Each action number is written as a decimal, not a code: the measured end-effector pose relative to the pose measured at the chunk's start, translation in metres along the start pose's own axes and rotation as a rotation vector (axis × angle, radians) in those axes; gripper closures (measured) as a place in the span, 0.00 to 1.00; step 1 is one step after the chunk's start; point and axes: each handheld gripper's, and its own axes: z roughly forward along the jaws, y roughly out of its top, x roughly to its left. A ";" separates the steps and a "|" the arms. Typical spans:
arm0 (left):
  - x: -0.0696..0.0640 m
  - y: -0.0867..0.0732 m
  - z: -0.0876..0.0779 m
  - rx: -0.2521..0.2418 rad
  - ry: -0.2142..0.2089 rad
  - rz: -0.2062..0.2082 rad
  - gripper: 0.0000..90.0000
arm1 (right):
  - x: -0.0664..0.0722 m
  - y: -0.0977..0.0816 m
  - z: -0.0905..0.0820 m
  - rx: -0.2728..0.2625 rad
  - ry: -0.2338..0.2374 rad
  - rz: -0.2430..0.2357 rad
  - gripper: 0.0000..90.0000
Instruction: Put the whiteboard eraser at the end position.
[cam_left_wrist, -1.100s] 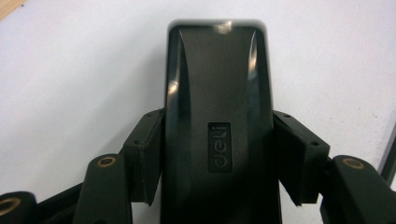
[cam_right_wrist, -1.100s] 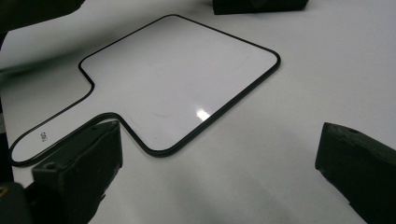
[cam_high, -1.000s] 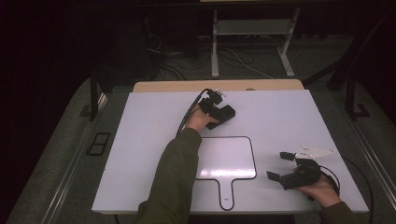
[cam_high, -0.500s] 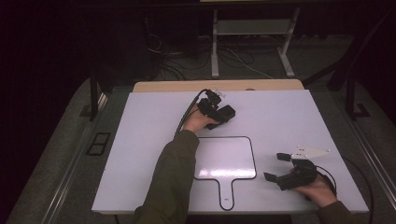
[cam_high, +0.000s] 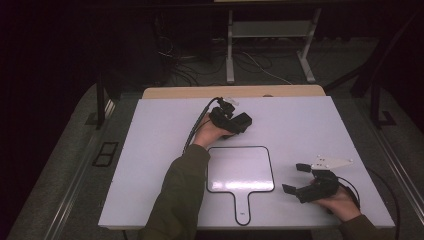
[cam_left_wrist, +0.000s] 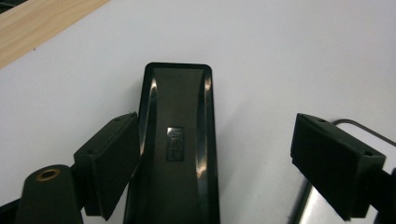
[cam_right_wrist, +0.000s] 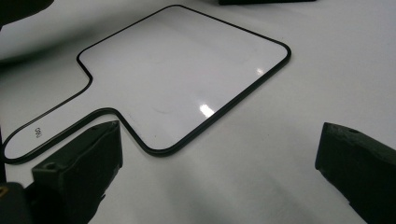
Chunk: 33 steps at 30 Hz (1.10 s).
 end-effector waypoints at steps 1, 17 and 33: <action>-0.002 -0.001 0.000 -0.013 0.004 -0.014 0.15 | 0.000 0.000 0.000 -0.002 -0.001 0.002 0.00; -0.018 -0.023 -0.023 -0.024 0.010 0.001 0.00 | -0.002 0.000 0.000 -0.001 -0.006 0.005 0.00; -0.033 -0.047 -0.047 -0.095 0.030 -0.020 0.00 | -0.001 0.000 0.000 0.003 -0.008 0.005 0.00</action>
